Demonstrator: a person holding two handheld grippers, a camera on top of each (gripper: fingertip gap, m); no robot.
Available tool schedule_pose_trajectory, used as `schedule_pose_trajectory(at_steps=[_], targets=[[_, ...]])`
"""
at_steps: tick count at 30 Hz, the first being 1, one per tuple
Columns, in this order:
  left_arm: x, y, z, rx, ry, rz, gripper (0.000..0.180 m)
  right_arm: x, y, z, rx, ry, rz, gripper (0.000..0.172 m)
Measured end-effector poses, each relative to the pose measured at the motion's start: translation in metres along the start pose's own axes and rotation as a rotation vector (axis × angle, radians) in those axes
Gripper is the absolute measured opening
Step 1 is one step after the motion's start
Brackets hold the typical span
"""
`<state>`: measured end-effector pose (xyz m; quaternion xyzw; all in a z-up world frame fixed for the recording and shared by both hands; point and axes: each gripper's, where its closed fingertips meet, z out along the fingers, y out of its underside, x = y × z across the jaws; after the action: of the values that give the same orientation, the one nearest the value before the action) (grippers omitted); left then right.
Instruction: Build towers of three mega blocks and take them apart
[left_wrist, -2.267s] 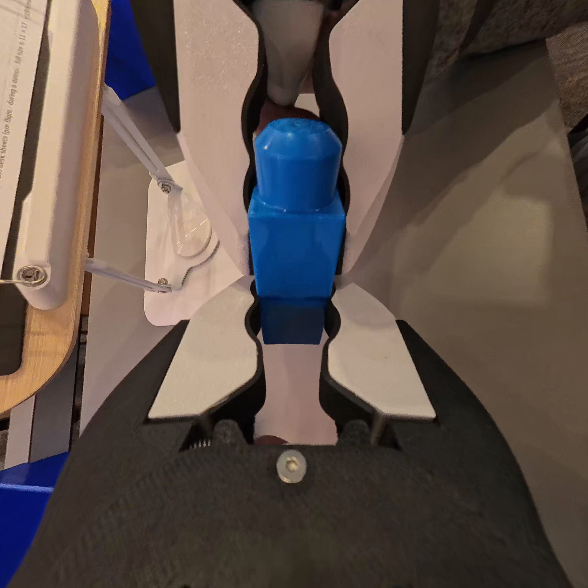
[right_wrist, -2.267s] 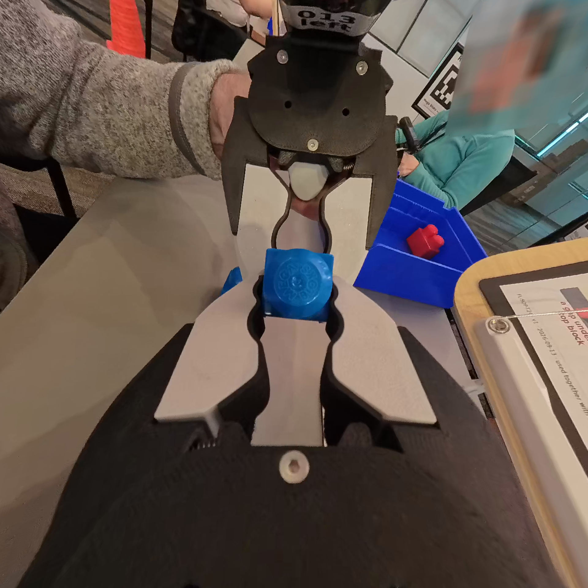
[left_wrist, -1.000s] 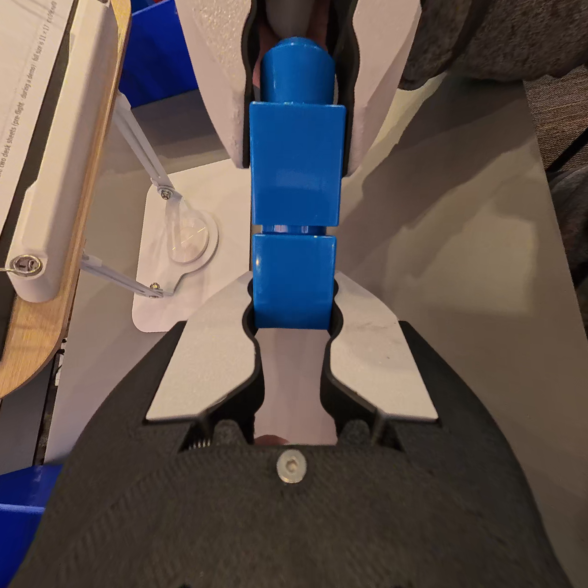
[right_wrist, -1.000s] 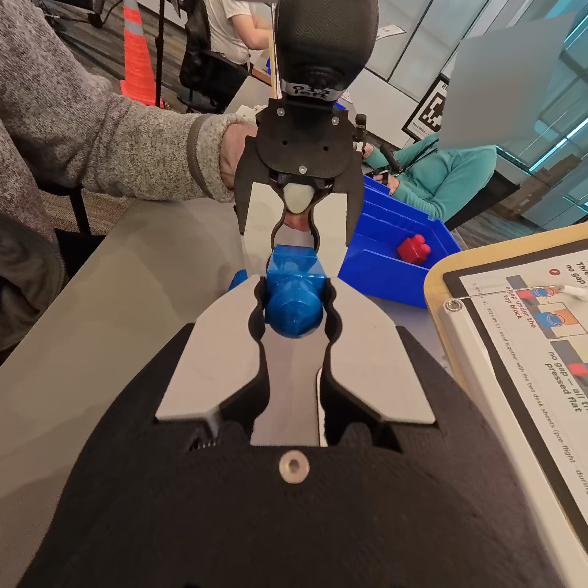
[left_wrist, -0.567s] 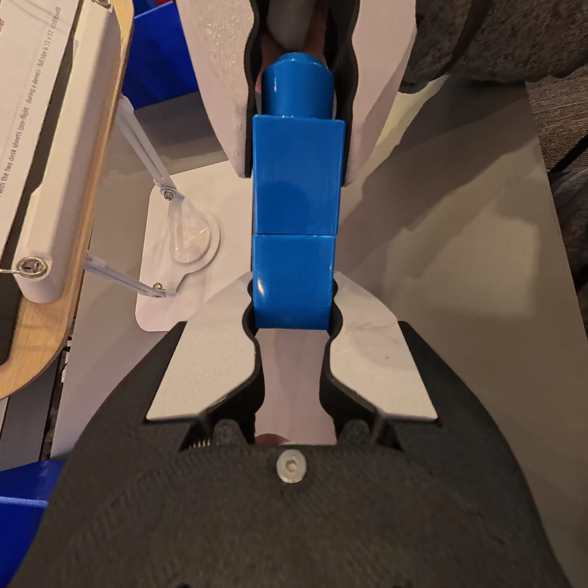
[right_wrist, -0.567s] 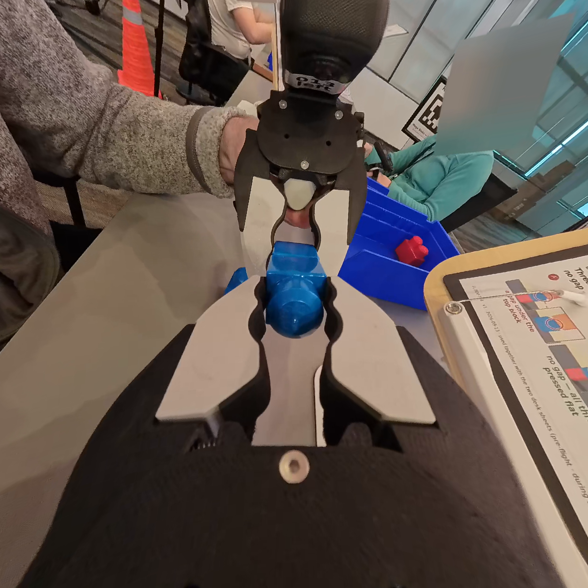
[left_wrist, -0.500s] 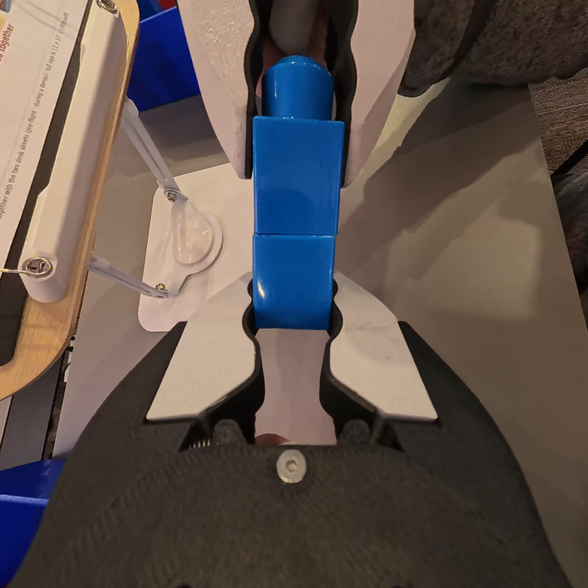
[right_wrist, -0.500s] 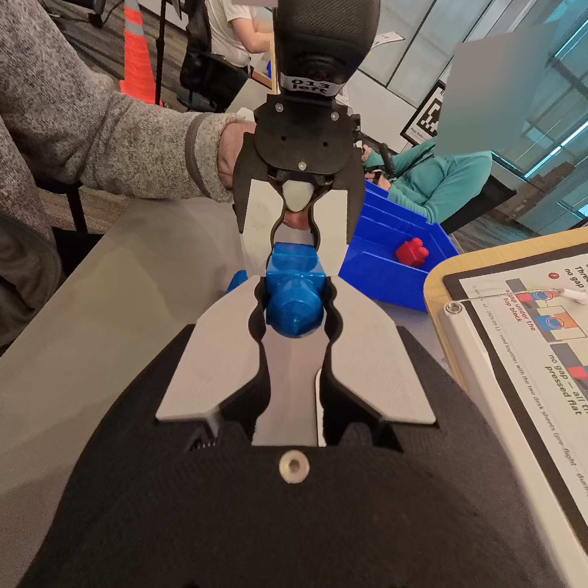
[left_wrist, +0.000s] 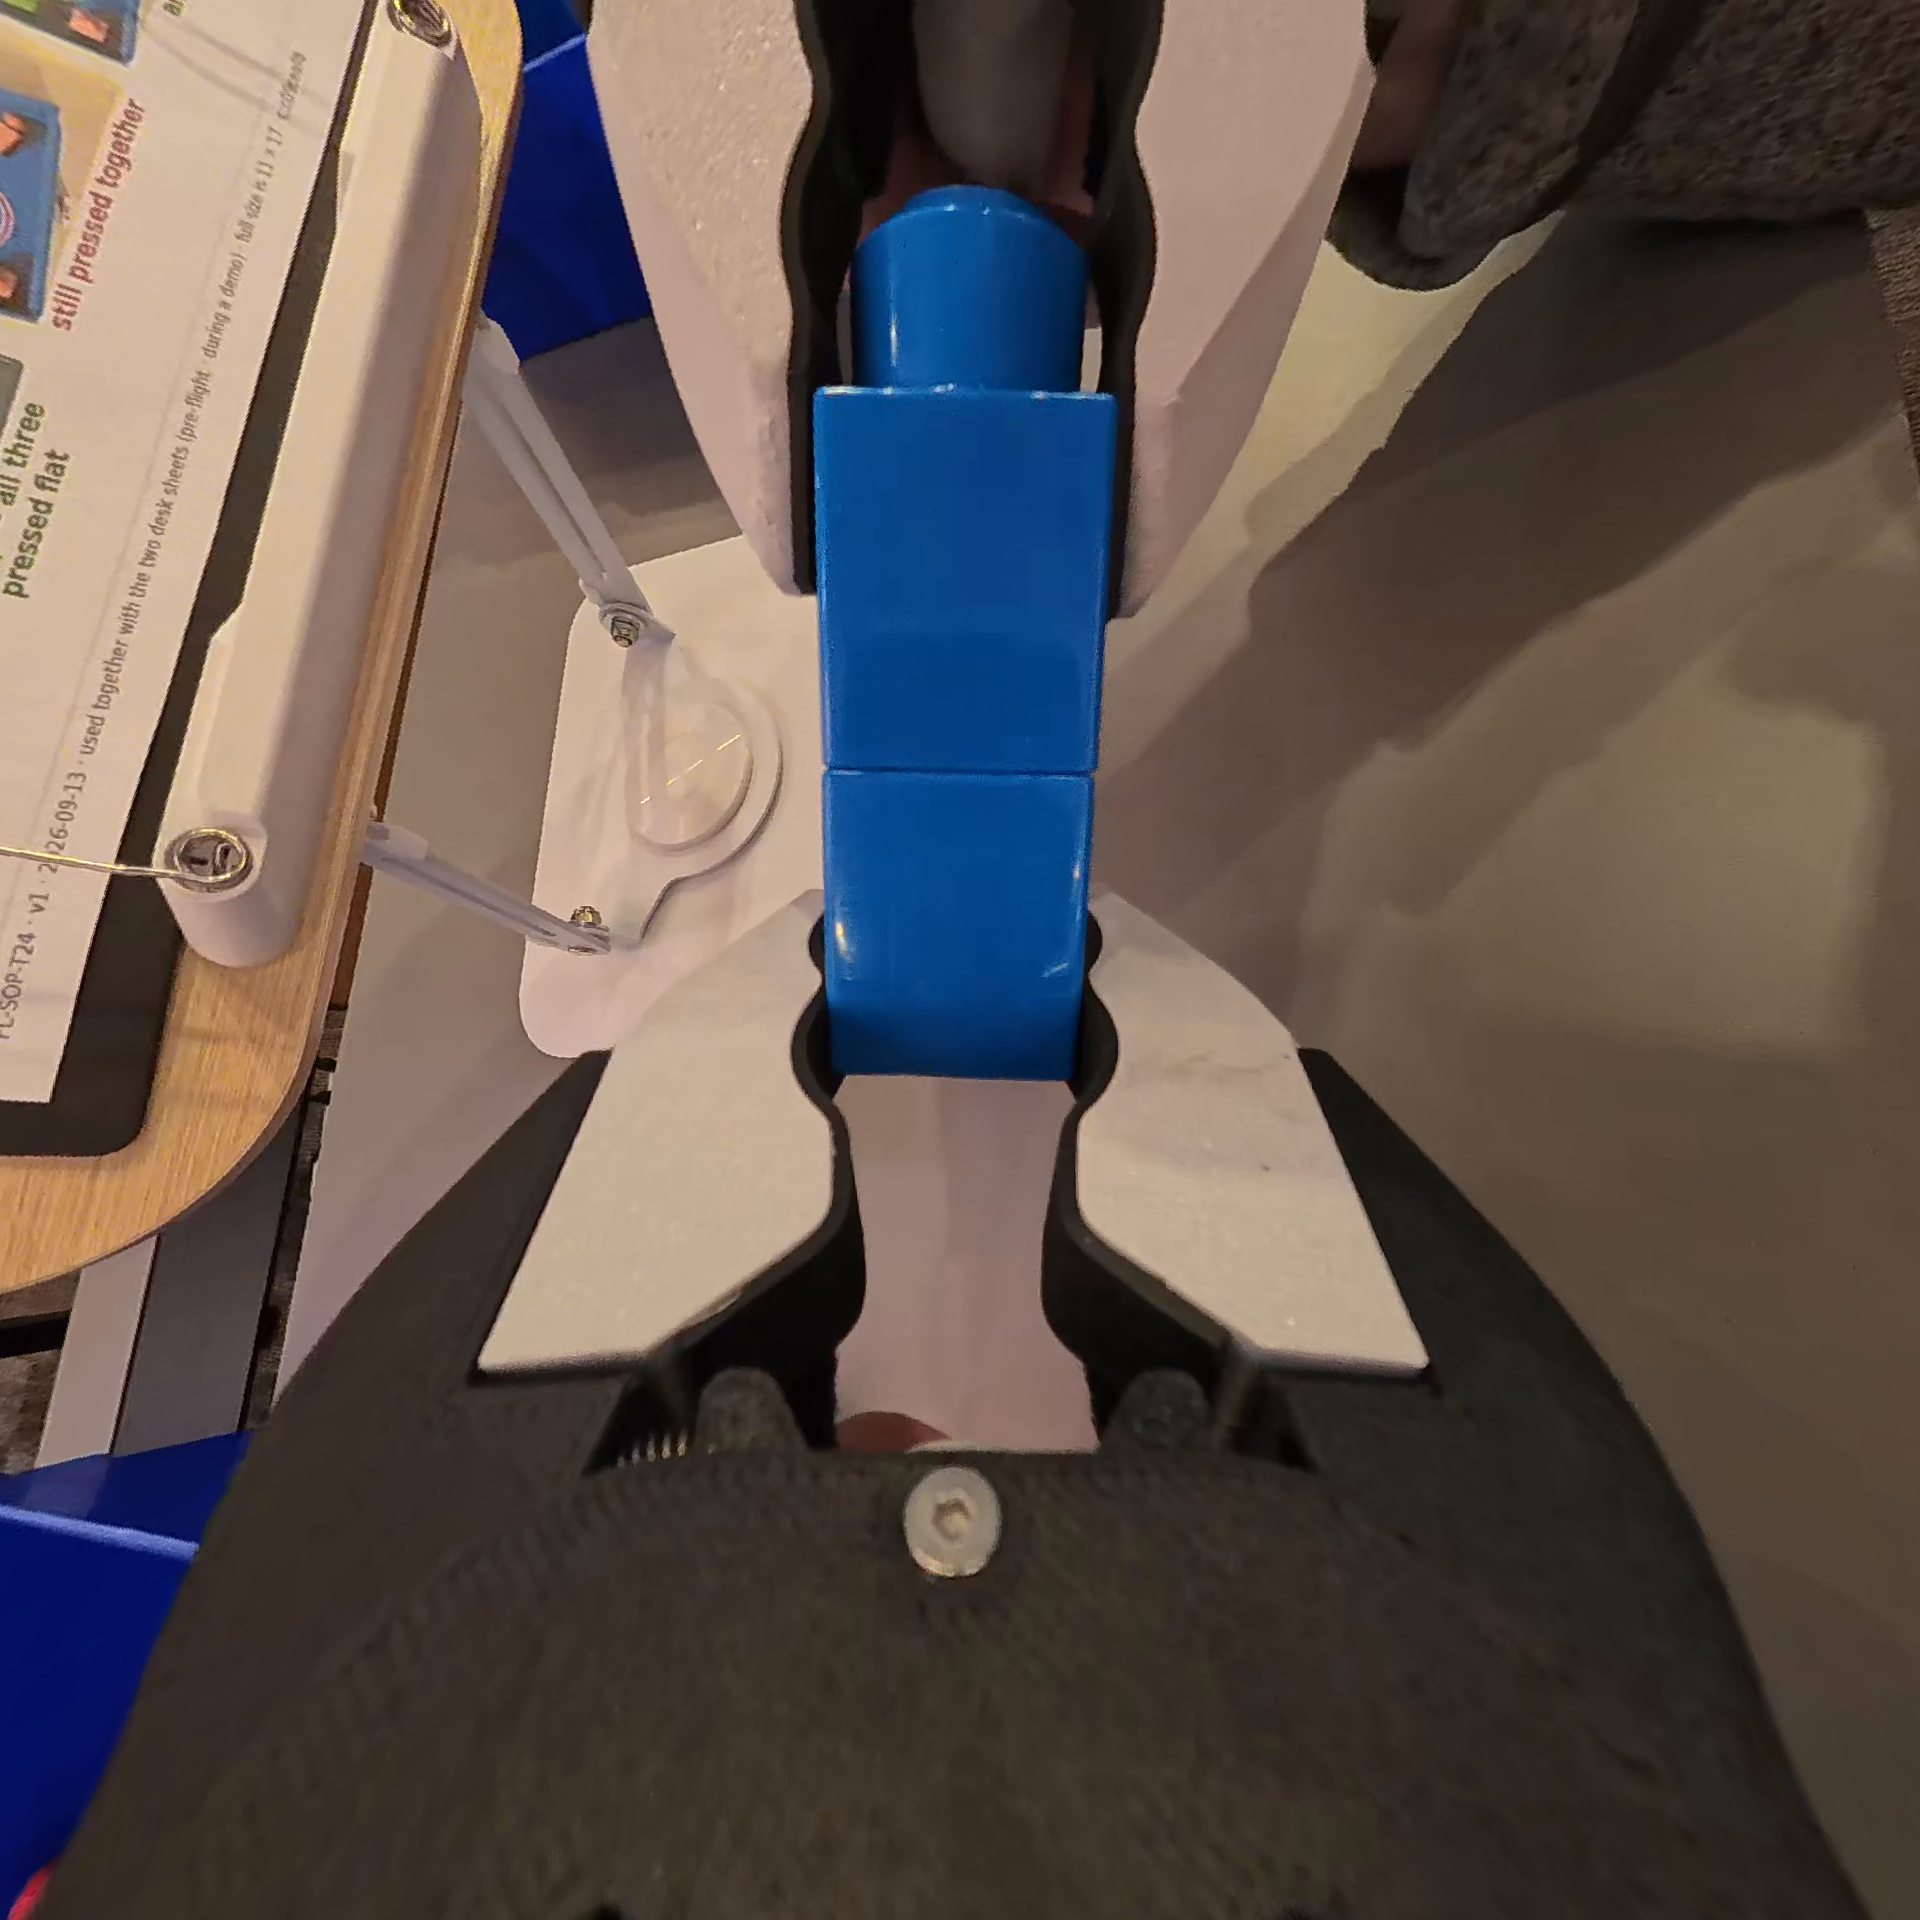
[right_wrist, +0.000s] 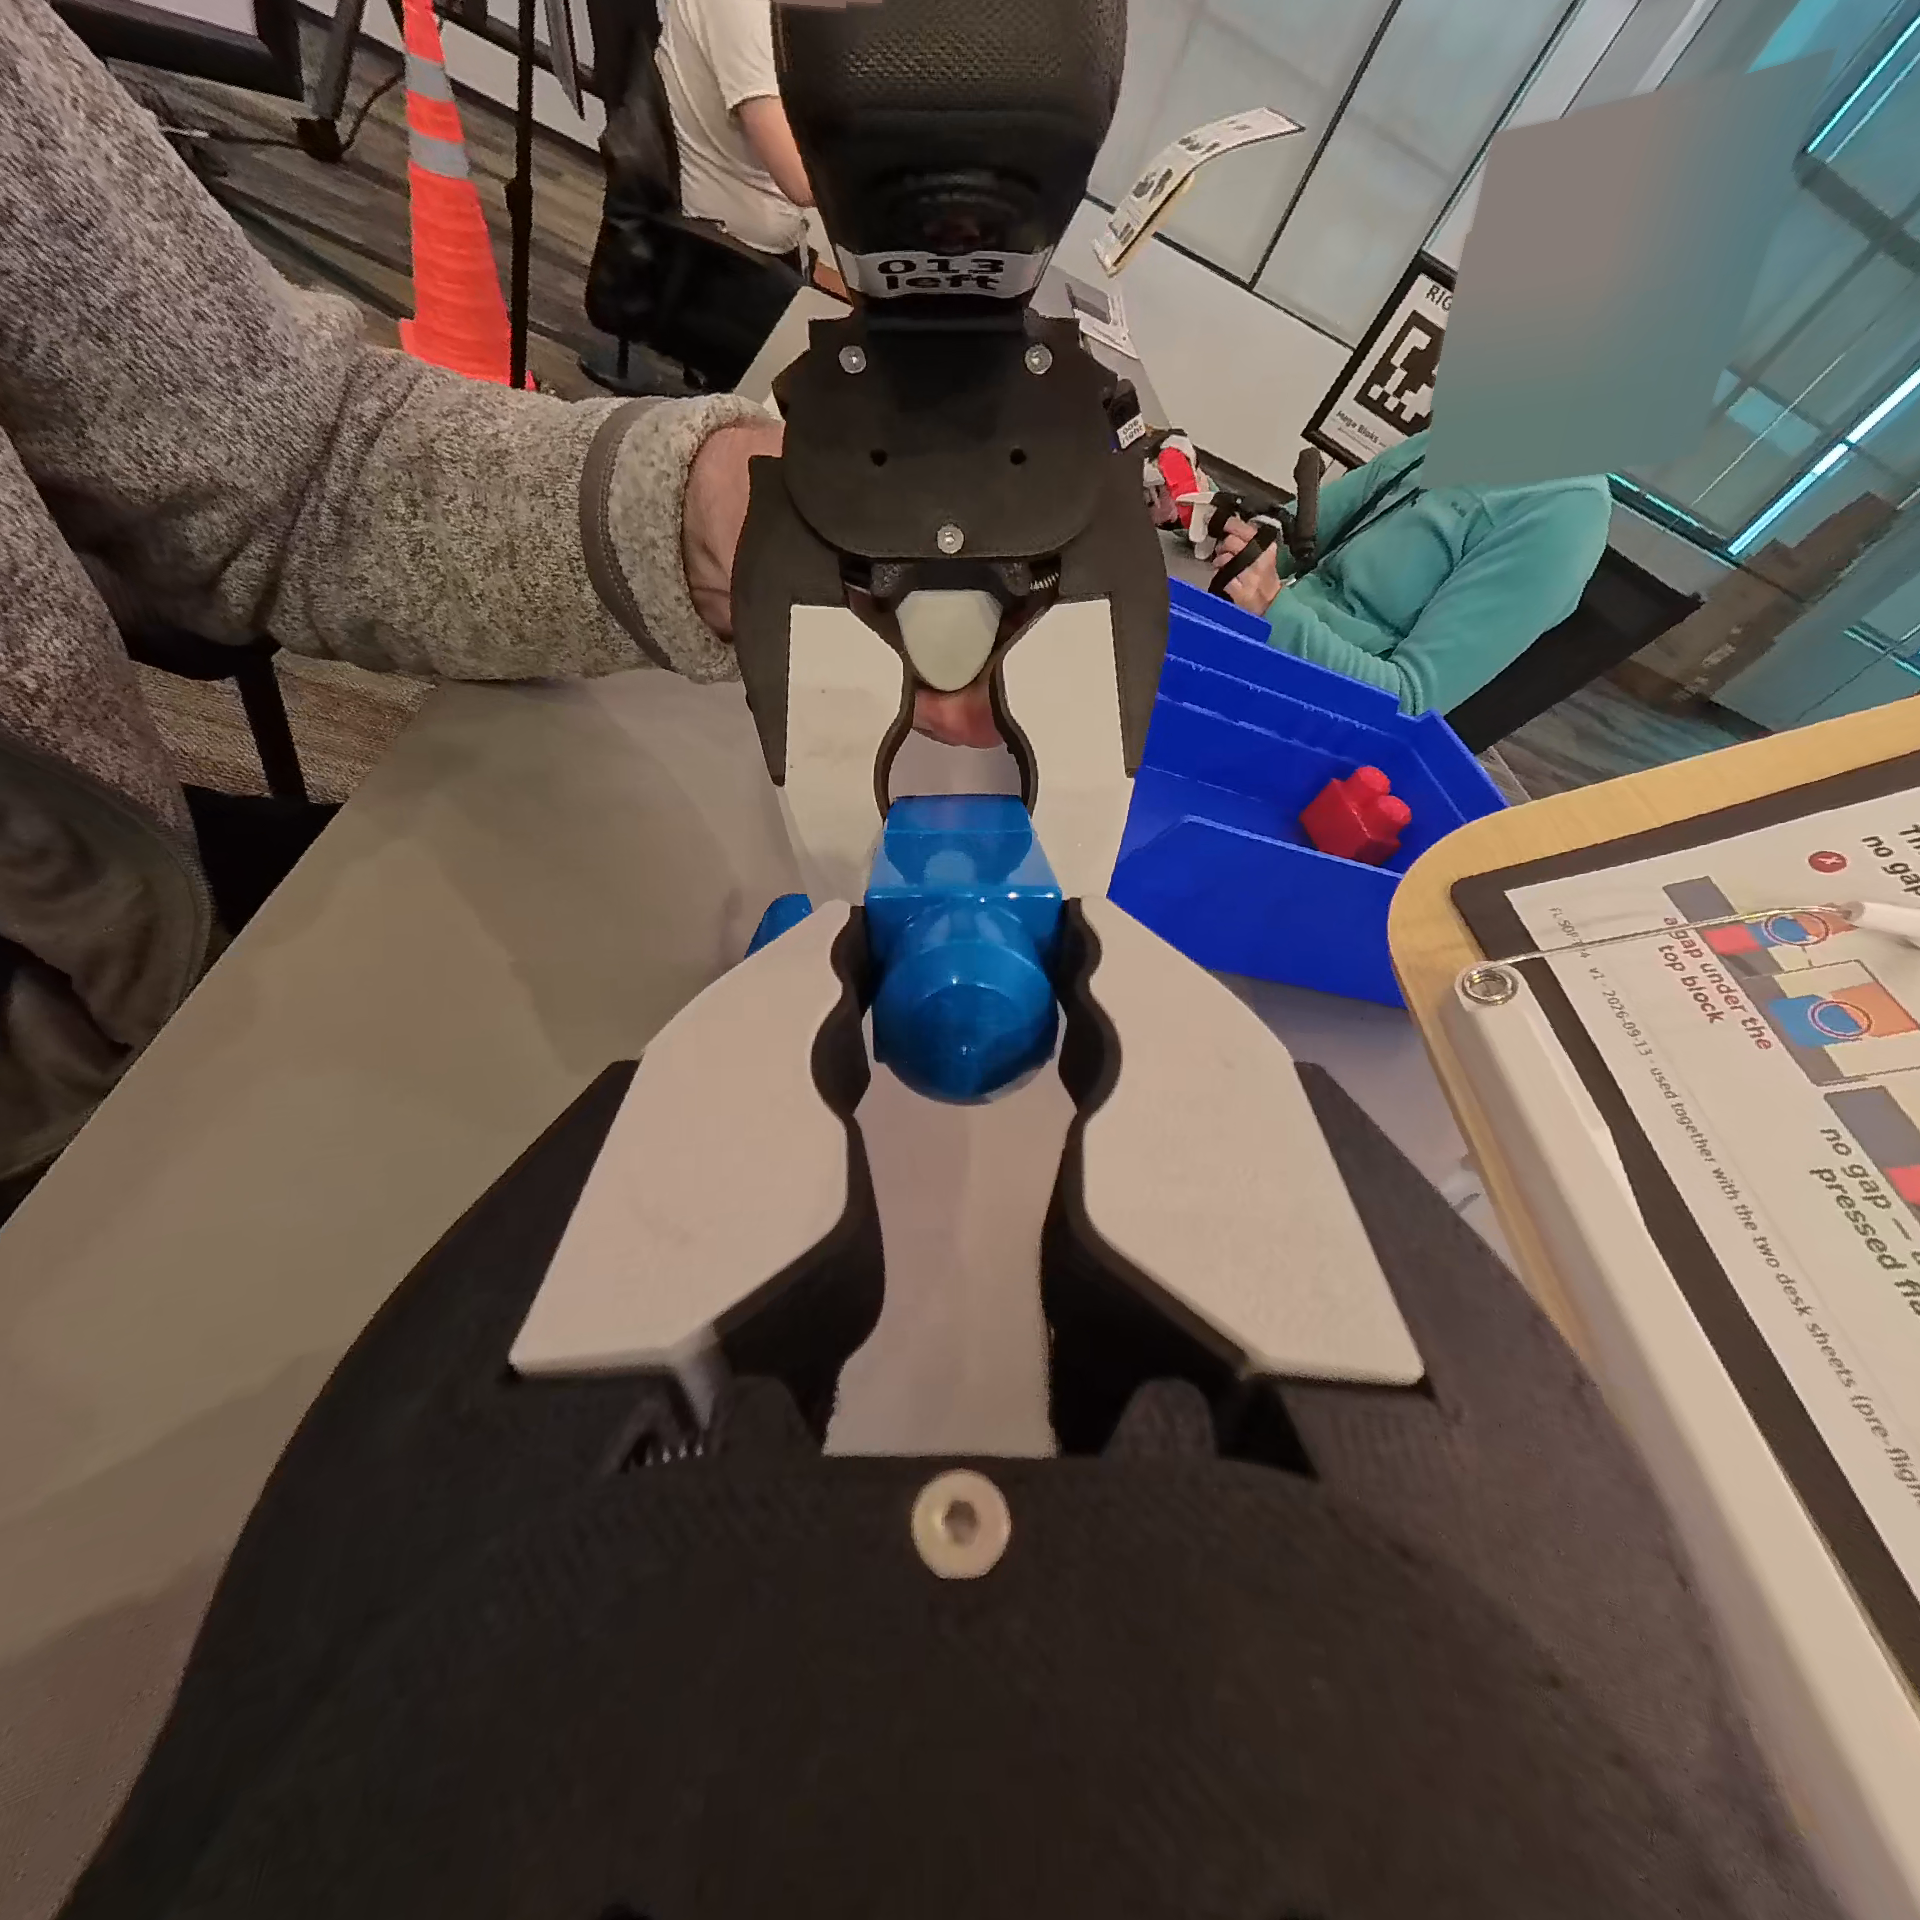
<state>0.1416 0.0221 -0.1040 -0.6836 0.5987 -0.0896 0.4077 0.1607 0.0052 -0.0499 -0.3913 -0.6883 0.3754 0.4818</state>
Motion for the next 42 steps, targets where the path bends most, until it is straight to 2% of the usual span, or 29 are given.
schedule_pose_trajectory(at_steps=[15, 19, 20, 22, 25, 27, 28, 31, 35, 42], targets=[[-0.001, 0.006, 0.002, -0.036, -0.011, 0.015, 0.039, 0.000, 0.006, 0.003, -0.027, -0.001, -0.024, 0.035], [0.000, 0.006, 0.004, 0.011, 0.015, -0.007, 0.039, 0.001, 0.005, 0.003, -0.001, -0.008, -0.018, 0.035], [0.001, 0.008, 0.004, 0.022, 0.029, -0.019, 0.040, 0.001, 0.003, 0.003, 0.017, -0.017, -0.001, 0.036], [-0.007, 0.019, 0.005, -0.007, 0.005, -0.038, 0.040, 0.008, 0.004, 0.002, 0.017, 0.018, 0.021, 0.056], [-0.015, 0.029, 0.000, 0.013, -0.001, -0.086, 0.040, 0.017, 0.008, -0.003, 0.010, 0.053, 0.054, 0.062], [-0.026, 0.039, -0.006, 0.017, -0.025, -0.126, 0.040, 0.019, 0.021, -0.001, -0.068, 0.060, 0.054, 0.056], [-0.031, 0.043, -0.010, 0.027, -0.037, -0.147, 0.040, 0.014, 0.028, 0.001, -0.102, 0.027, 0.061, 0.047], [-0.047, 0.053, -0.025, 0.059, -0.080, -0.199, 0.040, 0.002, 0.047, 0.015, -0.196, -0.059, 0.128, 0.049], [-0.060, 0.061, -0.037, 0.080, -0.128, -0.241, 0.040, -0.024, 0.057, 0.053, -0.280, -0.142, 0.140, 0.053], [-0.072, 0.073, -0.045, 0.093, -0.167, -0.292, 0.040, -0.061, 0.081, 0.121, -0.437, -0.177, 0.178, 0.061]])
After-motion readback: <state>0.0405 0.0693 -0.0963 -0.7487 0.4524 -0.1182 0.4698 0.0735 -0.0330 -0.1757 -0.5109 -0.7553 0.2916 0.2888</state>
